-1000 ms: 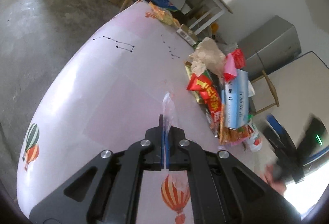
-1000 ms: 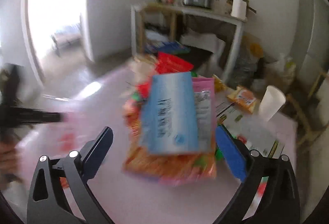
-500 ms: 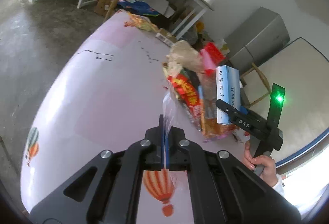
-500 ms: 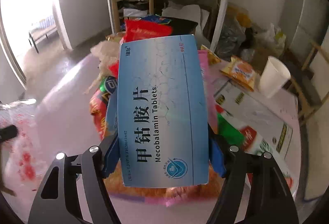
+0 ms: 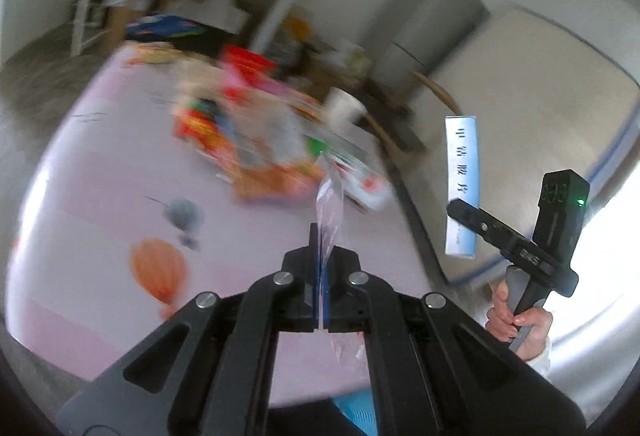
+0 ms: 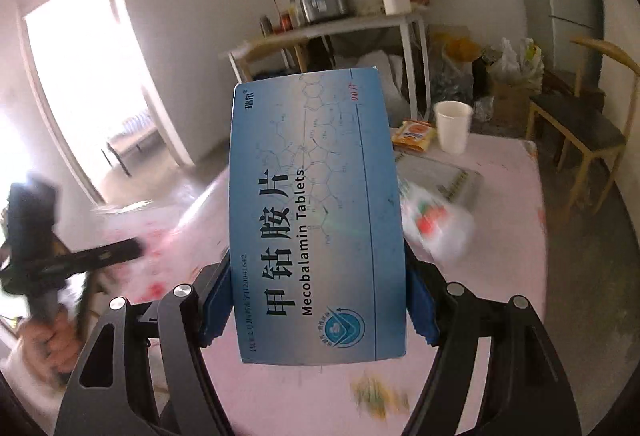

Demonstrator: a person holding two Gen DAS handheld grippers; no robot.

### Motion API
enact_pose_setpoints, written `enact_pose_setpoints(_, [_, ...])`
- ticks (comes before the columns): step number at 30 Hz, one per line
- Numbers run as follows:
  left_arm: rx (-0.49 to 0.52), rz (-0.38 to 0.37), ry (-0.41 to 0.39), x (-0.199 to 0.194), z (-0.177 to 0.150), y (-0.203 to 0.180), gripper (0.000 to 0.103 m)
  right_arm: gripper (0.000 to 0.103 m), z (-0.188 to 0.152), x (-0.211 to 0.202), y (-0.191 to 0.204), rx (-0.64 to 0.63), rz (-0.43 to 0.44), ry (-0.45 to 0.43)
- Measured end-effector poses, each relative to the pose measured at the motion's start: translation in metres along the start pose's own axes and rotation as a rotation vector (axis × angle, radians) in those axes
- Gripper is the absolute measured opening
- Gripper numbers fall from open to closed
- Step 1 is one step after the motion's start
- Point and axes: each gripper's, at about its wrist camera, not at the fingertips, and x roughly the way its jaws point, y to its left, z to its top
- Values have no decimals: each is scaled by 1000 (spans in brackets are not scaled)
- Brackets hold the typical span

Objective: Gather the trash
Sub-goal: 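Release the box into the blue basket with the right gripper while the left drops the bag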

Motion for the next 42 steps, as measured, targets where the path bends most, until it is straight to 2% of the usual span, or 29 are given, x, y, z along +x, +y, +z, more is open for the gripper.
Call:
enact_pose_setpoints(3, [77,-88,62,9,-27,-49,0,70,-69,-80,-18,17,-46,-32])
enact_pose_setpoints(5, [115,-143,101,17,-43,-77,0,70,-111,-112,-33,52,-78,-8])
enact_pose_setpoints(8, [173,-215,150,29,-68,-116,0,70,-184,-140,-52,149,-148,92])
enact_pose_setpoints(10, [220,-244,173,36,-83,-140,0,70,-249,-145,-67,281,-177,213])
enact_pose_setpoints(13, [314,-246,202,47,-101,-168,0,70,-336,-130,-89,464,-194,361])
enact_pose_setpoints(16, [331,-261,241,58,-113,-184,0,70,-406,-89,-117,586,-232,471])
enact_pose_setpoints(21, [347,-255,293,71,-124,-194,0,70,-486,3,-155,615,-274,667])
enact_pose_setpoints(26, [351,-243,330,84,-129,-194,0,70,-524,67,-167,494,-373,758])
enact_pose_setpoints(29, [362,-241,368,97,-134,-195,0,71,-553,93,-166,468,-426,870])
enact_pose_setpoints(32, [376,-243,407,106,-141,-197,0,80,-562,109,-170,402,-518,971])
enact_pose_setpoints(34, [397,-244,445,116,-149,-201,0,81,-558,104,-171,404,-527,966])
enact_pose_setpoints(36, [416,-249,479,125,-157,-207,0,84,-550,90,-162,421,-496,927])
enact_pose_setpoints(38, [434,-255,512,135,-164,-214,0,90,-538,77,-156,429,-479,891])
enact_pose_setpoints(42, [481,-256,603,158,-186,-228,0,91,-531,44,-138,435,-469,850])
